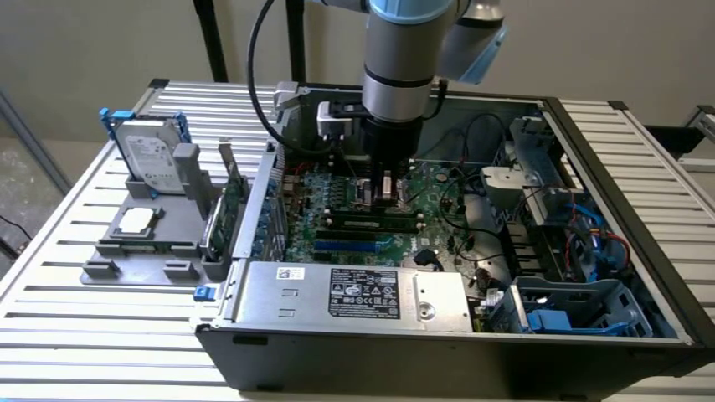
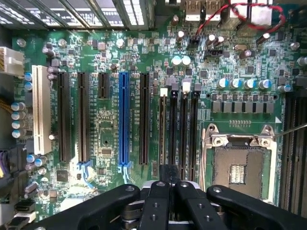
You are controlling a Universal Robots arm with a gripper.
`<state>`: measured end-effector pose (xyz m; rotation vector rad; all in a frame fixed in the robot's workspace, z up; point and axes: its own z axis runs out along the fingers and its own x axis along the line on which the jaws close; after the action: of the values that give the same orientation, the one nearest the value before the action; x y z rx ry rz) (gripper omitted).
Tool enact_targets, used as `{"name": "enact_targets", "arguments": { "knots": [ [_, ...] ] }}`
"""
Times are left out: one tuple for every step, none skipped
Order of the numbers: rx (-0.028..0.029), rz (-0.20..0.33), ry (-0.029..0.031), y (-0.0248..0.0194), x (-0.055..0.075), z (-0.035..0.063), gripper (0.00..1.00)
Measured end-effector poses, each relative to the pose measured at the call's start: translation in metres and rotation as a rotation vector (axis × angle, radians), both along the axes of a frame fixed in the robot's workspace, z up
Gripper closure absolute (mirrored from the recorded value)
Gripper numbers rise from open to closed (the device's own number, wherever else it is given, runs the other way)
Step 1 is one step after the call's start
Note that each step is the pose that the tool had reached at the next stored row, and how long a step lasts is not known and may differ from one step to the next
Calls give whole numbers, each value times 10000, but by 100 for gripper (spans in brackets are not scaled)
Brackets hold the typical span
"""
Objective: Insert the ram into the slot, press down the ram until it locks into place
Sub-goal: 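Press down the ram until it locks into place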
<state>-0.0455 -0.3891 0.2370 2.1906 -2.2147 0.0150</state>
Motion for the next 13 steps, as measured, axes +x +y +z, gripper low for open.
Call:
{"name": "enact_targets", "arguments": {
  "knots": [
    [-4,1,6,-1,1,47,89],
    [-3,0,8,-1,1,91,89],
    [-4,1,13,-1,3,138,89],
    [-3,1,16,-1,4,186,89],
    [-3,0,18,-1,5,227,89],
    [-6,0,22,-1,5,240,89],
    [-3,0,20,-1,5,239,89],
    [-6,0,21,-1,6,240,89],
    [-4,1,22,-1,6,239,89],
    [-5,1,23,-1,6,239,89],
    [-5,1,23,-1,6,239,89],
    [-6,1,23,-1,6,240,89],
    [-6,1,23,-1,6,240,89]
  ]
}}
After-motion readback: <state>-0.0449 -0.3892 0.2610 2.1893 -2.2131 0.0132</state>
